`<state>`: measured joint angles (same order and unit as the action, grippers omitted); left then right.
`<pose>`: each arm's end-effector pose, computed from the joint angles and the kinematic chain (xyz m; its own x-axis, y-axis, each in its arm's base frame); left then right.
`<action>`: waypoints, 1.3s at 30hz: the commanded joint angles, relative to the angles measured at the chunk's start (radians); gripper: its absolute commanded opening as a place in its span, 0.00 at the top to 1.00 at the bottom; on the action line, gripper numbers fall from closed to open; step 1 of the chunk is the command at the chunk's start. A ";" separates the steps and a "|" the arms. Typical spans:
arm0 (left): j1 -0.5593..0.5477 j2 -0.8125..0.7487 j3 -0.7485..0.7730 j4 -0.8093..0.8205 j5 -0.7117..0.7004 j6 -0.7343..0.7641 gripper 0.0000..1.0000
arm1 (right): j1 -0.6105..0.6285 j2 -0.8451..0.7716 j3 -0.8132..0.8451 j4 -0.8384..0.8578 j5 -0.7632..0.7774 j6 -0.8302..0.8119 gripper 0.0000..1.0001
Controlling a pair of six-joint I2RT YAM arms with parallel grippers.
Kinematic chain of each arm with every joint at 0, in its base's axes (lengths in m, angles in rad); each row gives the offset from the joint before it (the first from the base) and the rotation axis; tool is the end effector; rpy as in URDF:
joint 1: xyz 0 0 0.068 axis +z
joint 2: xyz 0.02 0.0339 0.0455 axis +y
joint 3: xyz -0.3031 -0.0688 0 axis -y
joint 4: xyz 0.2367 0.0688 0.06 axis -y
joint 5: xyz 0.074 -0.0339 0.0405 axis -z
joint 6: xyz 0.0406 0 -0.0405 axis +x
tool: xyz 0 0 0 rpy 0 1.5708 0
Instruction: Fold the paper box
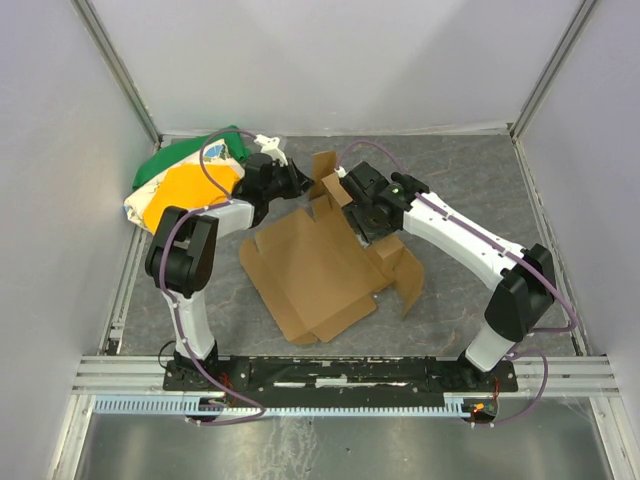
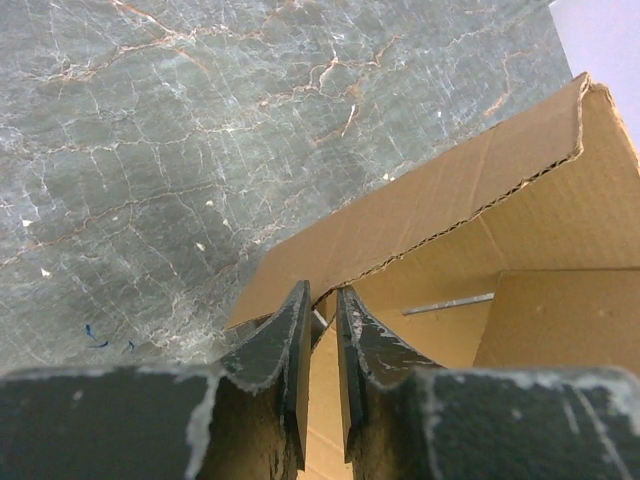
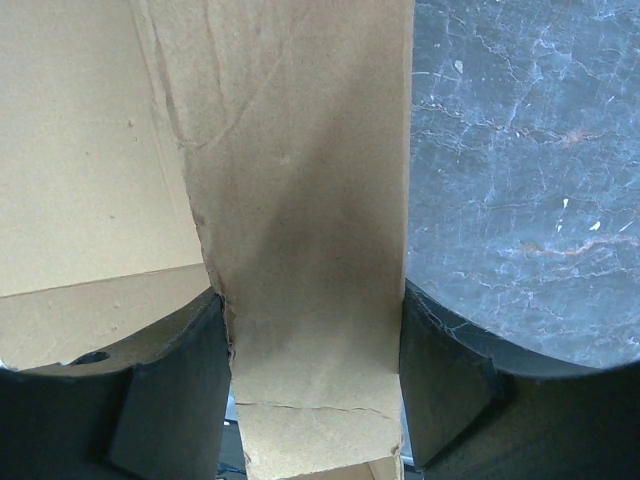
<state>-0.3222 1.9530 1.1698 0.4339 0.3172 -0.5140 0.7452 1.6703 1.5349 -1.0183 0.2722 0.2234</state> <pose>0.4218 -0.1542 0.2317 -0.5673 -0.3031 -0.7657 0.3444 0.7572 -0.5549 0.2562 0.2216 0.3392 -0.7822 -0.4314 -0.4495 -0.4100 0.8997 -0.1499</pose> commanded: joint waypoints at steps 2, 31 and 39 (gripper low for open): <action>0.003 -0.121 -0.013 0.045 0.060 -0.035 0.79 | 0.004 0.033 -0.027 -0.073 -0.030 0.026 0.63; 0.000 -0.110 -0.040 0.033 -0.047 0.025 0.44 | 0.004 0.038 -0.043 -0.051 -0.073 0.014 0.64; 0.000 -0.111 -0.033 0.010 -0.059 0.069 0.44 | -0.037 -0.013 -0.068 -0.022 -0.169 0.010 0.63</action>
<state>-0.3222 1.8664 1.1133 0.4305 0.2871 -0.5209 0.7300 1.6543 1.5139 -1.0012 0.2470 0.2111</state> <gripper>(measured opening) 0.561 0.659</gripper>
